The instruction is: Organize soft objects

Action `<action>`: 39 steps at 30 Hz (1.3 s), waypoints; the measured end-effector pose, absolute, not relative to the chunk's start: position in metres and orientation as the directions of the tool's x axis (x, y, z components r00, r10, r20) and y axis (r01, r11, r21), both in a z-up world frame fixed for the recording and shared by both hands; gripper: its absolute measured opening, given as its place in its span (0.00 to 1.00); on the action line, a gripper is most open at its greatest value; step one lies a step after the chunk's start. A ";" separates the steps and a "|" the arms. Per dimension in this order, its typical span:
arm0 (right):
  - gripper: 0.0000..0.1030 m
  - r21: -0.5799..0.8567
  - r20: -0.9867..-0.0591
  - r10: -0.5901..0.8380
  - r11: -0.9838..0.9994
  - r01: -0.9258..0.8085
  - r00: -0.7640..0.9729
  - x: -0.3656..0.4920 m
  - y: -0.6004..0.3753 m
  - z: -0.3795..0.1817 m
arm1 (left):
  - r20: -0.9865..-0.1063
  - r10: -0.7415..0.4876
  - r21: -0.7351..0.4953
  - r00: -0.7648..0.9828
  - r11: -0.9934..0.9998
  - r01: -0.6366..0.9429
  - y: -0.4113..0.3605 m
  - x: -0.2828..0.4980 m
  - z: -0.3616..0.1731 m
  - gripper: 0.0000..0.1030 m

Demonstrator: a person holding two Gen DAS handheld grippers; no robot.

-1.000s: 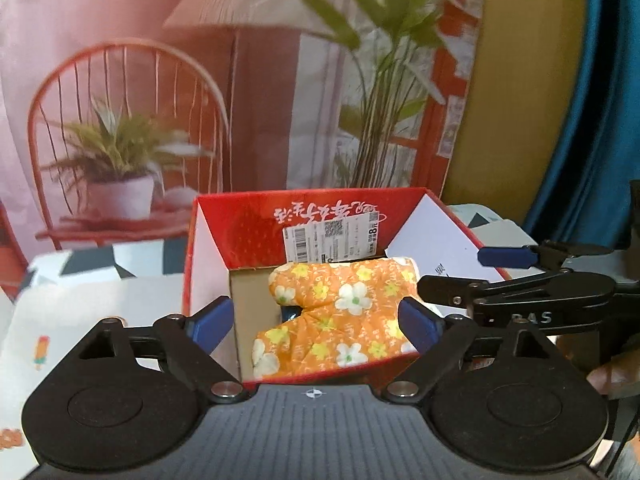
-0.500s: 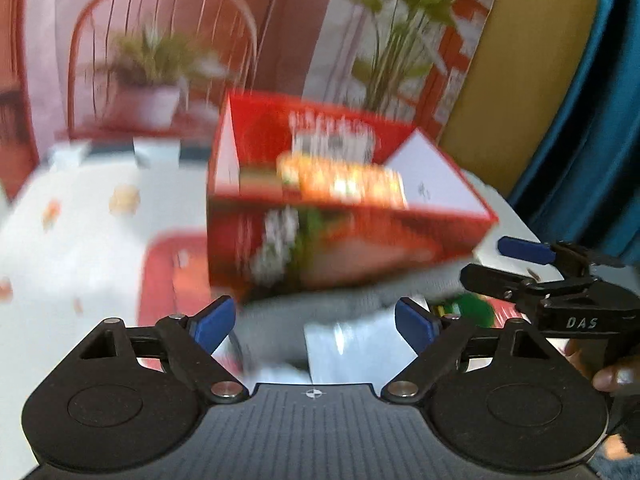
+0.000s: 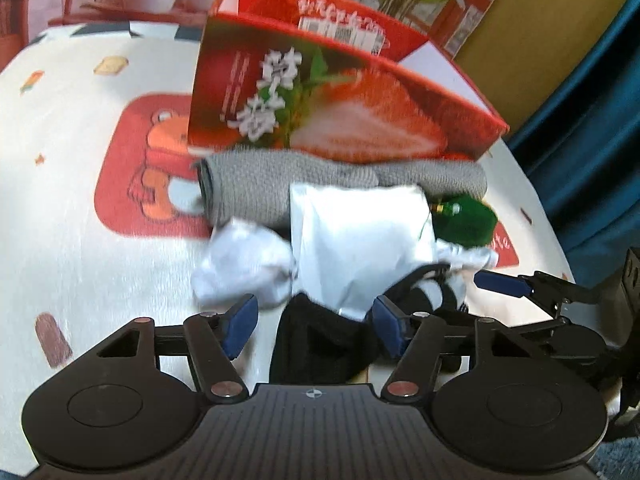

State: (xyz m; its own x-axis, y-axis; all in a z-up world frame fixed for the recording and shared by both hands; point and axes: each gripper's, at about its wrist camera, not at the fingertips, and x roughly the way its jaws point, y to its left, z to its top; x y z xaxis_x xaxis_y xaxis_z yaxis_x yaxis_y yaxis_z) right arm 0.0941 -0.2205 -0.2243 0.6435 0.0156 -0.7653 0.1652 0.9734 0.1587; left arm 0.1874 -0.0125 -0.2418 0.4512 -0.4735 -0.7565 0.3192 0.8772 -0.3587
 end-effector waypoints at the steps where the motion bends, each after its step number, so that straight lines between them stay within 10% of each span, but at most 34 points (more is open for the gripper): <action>1: 0.85 0.162 -0.772 0.016 0.972 0.172 0.635 0.094 -0.223 -0.227 | -0.763 -0.474 -0.360 0.440 0.877 0.319 -0.013 0.186 -0.245 0.64; 15: 0.86 0.132 -0.803 0.034 0.984 0.121 0.595 0.105 -0.207 -0.243 | -0.783 -0.493 -0.369 0.379 0.859 0.355 -0.023 0.189 -0.273 0.45; 31: 0.46 0.184 -0.790 0.107 0.981 0.067 0.604 0.101 -0.205 -0.237 | -0.774 -0.510 -0.394 0.376 0.852 0.344 -0.023 0.191 -0.274 0.39; 39: 0.44 0.240 -0.782 0.139 0.967 0.087 0.608 0.099 -0.210 -0.231 | -0.770 -0.513 -0.400 0.378 0.851 0.340 -0.022 0.190 -0.275 0.39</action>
State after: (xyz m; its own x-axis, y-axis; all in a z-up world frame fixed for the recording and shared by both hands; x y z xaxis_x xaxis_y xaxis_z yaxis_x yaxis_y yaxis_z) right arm 0.0990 -0.2099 -0.2313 0.6077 0.1389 -0.7820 0.0874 0.9669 0.2396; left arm 0.1899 -0.0222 -0.2754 0.3781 -0.5134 -0.7703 0.3405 0.8509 -0.4000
